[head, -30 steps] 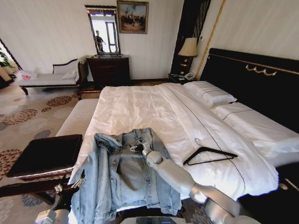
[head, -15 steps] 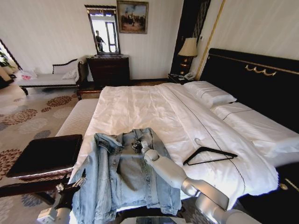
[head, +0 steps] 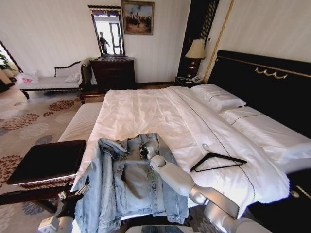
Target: Pick up the clothes from the bed and hang them on the clothes hanger.
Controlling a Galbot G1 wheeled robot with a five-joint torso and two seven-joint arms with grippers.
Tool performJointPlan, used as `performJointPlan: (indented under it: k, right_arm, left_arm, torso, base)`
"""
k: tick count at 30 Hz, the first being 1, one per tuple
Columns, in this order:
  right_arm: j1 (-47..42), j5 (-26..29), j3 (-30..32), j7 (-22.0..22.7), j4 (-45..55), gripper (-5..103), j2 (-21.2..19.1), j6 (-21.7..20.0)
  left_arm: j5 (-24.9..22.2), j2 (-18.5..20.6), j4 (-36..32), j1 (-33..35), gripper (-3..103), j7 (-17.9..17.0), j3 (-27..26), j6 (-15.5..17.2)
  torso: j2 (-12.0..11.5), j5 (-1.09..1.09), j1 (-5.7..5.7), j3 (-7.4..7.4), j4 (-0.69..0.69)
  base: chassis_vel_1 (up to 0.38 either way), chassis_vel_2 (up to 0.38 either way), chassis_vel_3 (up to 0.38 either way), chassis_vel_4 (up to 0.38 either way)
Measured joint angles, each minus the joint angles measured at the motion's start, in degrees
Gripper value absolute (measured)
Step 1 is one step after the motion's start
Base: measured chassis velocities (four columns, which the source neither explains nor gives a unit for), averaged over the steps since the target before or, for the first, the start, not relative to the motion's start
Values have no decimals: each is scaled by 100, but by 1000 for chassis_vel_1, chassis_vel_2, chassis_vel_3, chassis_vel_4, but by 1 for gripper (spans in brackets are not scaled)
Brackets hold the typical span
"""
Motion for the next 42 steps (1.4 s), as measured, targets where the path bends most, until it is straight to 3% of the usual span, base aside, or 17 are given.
performJointPlan:
  k: [4,14,24,42]
  right_arm:
    - [-1,65,0,31,145,1,-52,-4]
    - [62,553,329,222,729,1,-239,-113]
    - [275,776,629,311,397,1,-353,-176]
    - [246,92,1121,342,-435,0,-334,230]
  left_arm:
    - [-2,-3,-18,8,100,-2,0,-2]
    - [-15,-13,-82,25,100,-9,-10,-3]
    - [-14,-11,-149,-4,100,-17,7,26]
    - [105,-24,-230,-90,100,-50,157,138]
  torso:
    - [0,0,0,0,0]
    - [0,0,0,0,0]
    - [0,0,-1,0,0]
    - [0,0,-1,0,0]
  base:
    - [0,0,0,0]
    - [0,0,0,0]
    - [0,0,0,0]
    - [0,0,0,0]
